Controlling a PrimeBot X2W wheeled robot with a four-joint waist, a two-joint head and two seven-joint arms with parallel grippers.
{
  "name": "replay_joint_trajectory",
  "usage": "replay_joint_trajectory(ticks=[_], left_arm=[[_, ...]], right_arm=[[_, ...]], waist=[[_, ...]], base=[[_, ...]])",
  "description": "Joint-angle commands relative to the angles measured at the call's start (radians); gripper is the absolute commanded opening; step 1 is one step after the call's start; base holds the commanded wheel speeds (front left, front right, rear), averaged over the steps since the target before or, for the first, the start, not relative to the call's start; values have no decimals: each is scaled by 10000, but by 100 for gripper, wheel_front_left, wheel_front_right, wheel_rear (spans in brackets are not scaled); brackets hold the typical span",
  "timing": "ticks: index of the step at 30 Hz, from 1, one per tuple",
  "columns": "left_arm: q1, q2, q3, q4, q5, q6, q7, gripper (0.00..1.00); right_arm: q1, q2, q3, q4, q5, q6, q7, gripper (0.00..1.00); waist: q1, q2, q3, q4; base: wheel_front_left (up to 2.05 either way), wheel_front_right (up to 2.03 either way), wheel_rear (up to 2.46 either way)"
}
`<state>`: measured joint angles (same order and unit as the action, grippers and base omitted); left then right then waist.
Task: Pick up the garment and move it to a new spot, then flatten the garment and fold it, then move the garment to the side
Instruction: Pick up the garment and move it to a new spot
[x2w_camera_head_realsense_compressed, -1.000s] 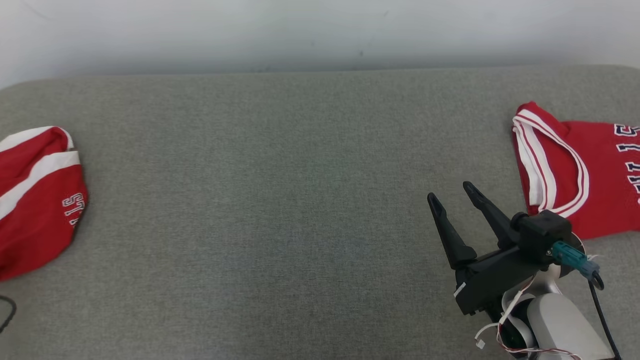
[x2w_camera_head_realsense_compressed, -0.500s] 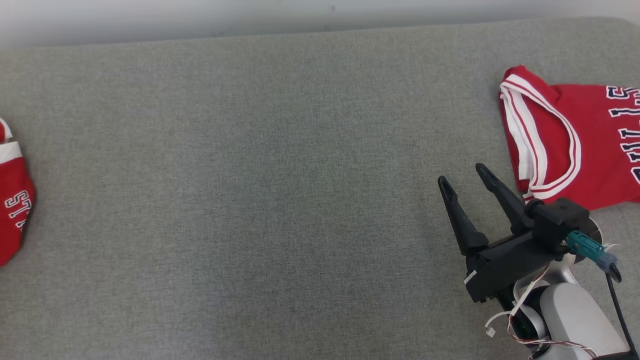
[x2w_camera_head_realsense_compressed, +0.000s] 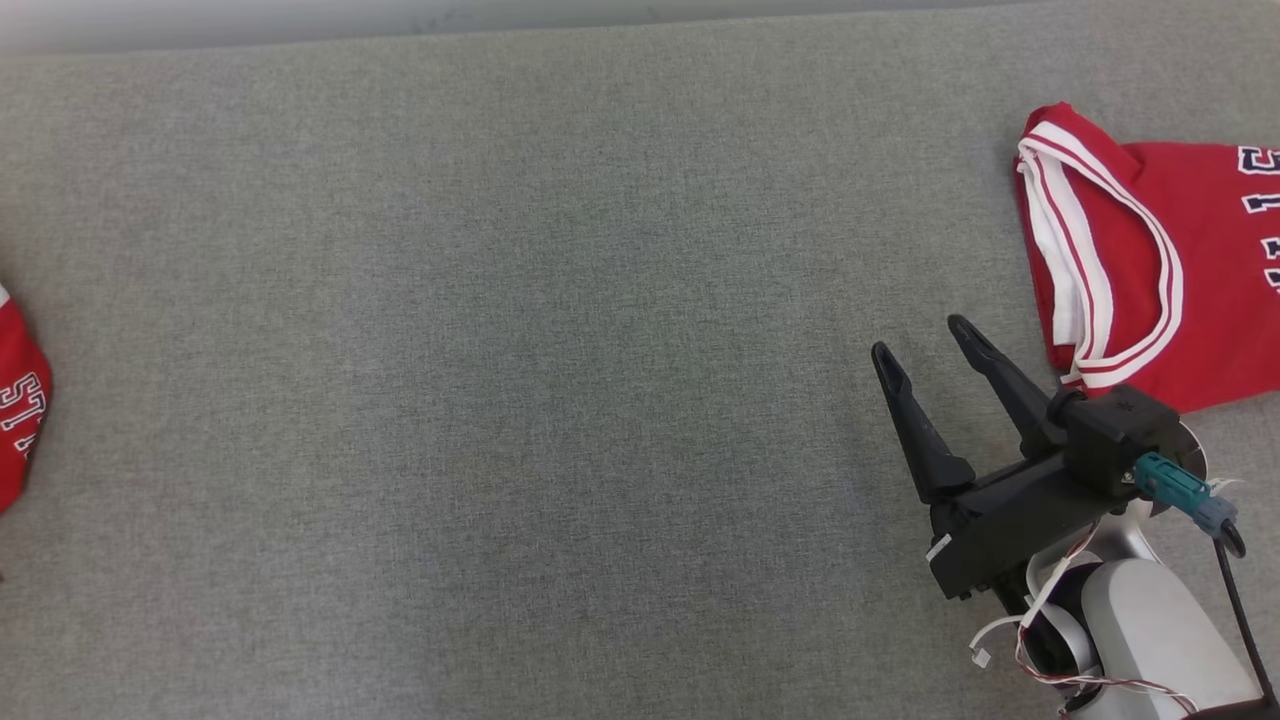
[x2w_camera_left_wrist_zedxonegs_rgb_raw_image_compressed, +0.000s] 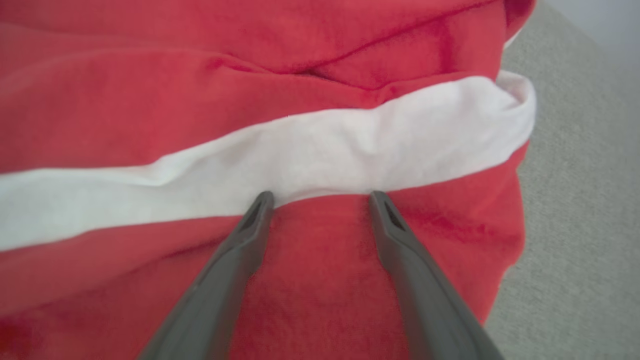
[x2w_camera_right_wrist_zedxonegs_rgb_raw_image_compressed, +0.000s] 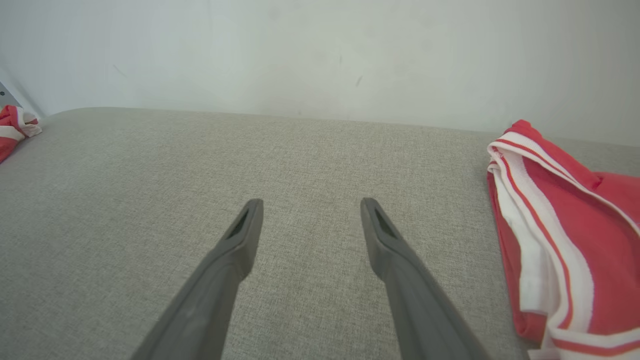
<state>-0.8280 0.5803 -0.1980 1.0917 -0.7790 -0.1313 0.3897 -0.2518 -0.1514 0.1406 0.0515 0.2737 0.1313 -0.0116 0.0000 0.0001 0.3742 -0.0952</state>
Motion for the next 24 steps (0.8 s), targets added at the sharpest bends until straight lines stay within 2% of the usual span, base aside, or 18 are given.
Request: replay_joint_trajectory(ticks=[1, 3, 4, 5, 6, 12, 17, 21, 24], left_arm=[[-49, -26, -87, 166, -27, 22, 169, 100], [-49, -126, -180, 317, -139, 22, 379, 100], [-94, -75, -342, 379, -52, 22, 342, 85], [-117, -44, -434, 347, 13, 22, 234, 28], [-145, -51, -484, 343, 1, 22, 155, 0], [-194, 80, -858, -158, -183, 20, -274, 0], [-217, 232, -1195, -1272, -770, 20, -1101, 0], [-258, 661, -1775, -2230, -948, 20, -1723, 0], [-391, 1018, -2418, -2804, -653, 20, -2257, 0]], right_arm=[[-102, -77, -8, -34, -75, -12, 12, 100], [-96, -86, -26, -45, -91, -12, 14, 100], [-90, -81, -43, -59, -110, -12, 46, 100], [-93, -82, -48, -67, -116, -12, 60, 100], [-97, -80, -55, -74, -125, -12, 69, 100], [-106, -35, -38, -15, -149, -12, 44, 100], [-81, 50, 12, 115, -100, -12, -39, 100], [-105, 131, 116, 303, 1, -12, -138, 100], [-75, 156, 141, 454, 90, -12, -214, 100]], waist=[[0, -1, 14, -22], [0, -1, 13, -37], [0, -1, 14, -36], [0, -1, 14, -30], [0, -1, 9, -18], [0, -1, -99, 77], [0, -1, -351, 178], [0, -1, -633, 198], [0, -1, -848, 181]], base=[[0, 0, 0], [0, 0, 0], [0, 0, 0], [0, 0, 0], [0, 0, 0], [0, 0, 0], [0, 0, 0], [0, 0, 0], [0, 0, 0]])
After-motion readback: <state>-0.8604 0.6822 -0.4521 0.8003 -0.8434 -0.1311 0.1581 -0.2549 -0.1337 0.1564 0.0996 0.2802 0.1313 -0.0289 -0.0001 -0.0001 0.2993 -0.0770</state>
